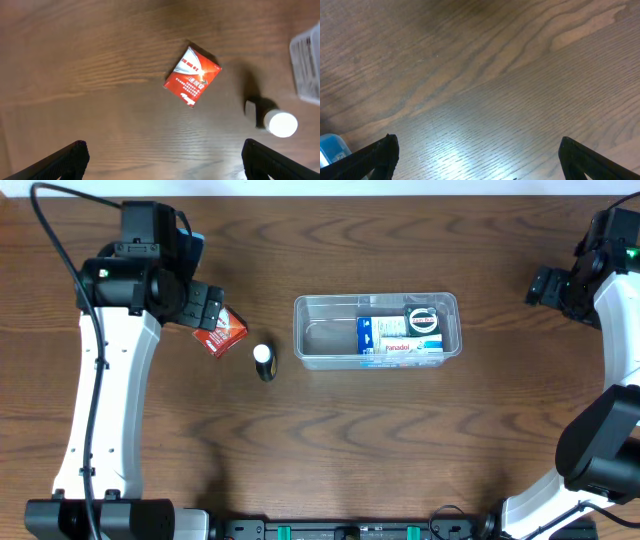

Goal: Pack container
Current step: 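Move the left gripper forward over the red box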

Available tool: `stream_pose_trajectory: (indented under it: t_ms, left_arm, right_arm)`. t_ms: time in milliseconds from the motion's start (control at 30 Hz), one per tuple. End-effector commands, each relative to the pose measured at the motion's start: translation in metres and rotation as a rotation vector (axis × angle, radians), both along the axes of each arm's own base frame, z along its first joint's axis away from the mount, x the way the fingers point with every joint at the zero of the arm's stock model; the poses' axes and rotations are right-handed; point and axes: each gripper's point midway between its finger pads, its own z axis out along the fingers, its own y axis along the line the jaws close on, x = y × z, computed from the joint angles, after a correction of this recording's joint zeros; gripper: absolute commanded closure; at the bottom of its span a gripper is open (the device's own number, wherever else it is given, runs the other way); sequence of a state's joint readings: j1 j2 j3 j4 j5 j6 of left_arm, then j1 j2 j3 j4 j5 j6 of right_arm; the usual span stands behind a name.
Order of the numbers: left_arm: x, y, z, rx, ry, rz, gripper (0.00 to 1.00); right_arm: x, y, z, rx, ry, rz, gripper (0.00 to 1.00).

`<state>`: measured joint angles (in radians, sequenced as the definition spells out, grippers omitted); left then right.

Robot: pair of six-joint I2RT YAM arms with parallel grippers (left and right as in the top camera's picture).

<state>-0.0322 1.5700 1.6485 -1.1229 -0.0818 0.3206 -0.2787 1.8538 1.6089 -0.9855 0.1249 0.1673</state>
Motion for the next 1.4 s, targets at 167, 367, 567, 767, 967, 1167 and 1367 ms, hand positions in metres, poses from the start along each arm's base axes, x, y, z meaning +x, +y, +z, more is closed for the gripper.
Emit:
stream_pose_trajectory:
  t_ms: [167,367,567,767,967,1167,1367]
  left_arm:
    - [0.007,-0.008,-0.001,-0.178,-0.004,-0.211,0.02]
    - [0.020,0.013,-0.035,-0.275,0.065,-0.155,0.02]
    - [0.037,0.014,-0.080,-0.290,0.144,-0.217,0.02]
    - [0.053,0.017,-0.104,-0.293,0.155,-0.216,0.02]
    - [0.061,0.015,-0.106,-0.283,0.132,-0.234,0.02]
    - [0.055,0.005,-0.114,-0.232,0.152,-0.398,0.02]
    - [0.058,-0.003,-0.128,-0.228,0.172,-0.438,0.02]
  right_arm:
    - [0.001,-0.003,0.010,-0.016,-0.020,0.004,0.01]
    - [0.001,-0.003,0.010,-0.016,-0.020,0.004,0.01]
    - [0.001,-0.003,0.010,-0.016,-0.020,0.004,0.01]
    - [0.001,-0.003,0.010,-0.016,-0.020,0.004,0.01]
    - [0.001,-0.003,0.010,-0.016,-0.020,0.004,0.01]
    - [0.001,-0.003,0.010,-0.016,-0.020,0.004,0.01]
    - [0.001,-0.003,0.010,-0.016,-0.020,0.004,0.01]
